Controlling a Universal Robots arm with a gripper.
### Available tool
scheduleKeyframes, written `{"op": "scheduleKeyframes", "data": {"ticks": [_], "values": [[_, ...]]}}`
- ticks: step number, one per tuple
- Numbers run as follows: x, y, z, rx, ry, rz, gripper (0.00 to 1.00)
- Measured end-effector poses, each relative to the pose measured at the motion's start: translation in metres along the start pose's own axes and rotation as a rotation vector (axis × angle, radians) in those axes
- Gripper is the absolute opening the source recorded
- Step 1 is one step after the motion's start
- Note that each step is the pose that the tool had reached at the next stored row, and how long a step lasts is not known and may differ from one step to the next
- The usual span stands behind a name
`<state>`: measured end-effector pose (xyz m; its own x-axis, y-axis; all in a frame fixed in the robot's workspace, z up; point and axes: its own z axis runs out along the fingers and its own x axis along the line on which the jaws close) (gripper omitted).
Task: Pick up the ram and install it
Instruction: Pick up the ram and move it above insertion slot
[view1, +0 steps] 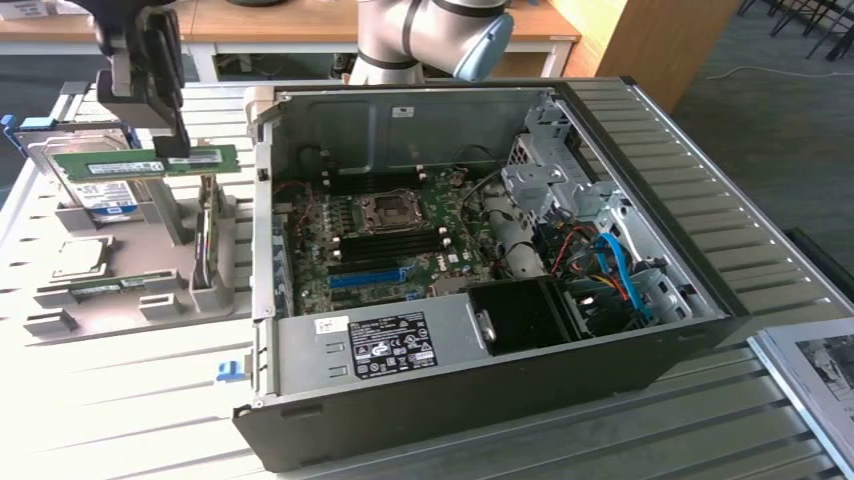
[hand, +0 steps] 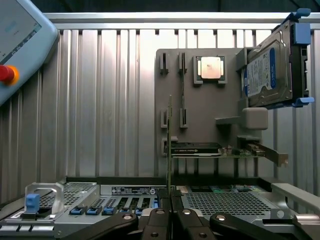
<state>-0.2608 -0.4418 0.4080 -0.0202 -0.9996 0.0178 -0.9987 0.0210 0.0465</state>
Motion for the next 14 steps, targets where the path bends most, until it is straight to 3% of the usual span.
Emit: {"op": "scheduleKeyframes", "data": {"ticks": [14], "values": [[0.000,-0.0241,-0.0011,0.0000,0.0000,0.000,0.12]]}}
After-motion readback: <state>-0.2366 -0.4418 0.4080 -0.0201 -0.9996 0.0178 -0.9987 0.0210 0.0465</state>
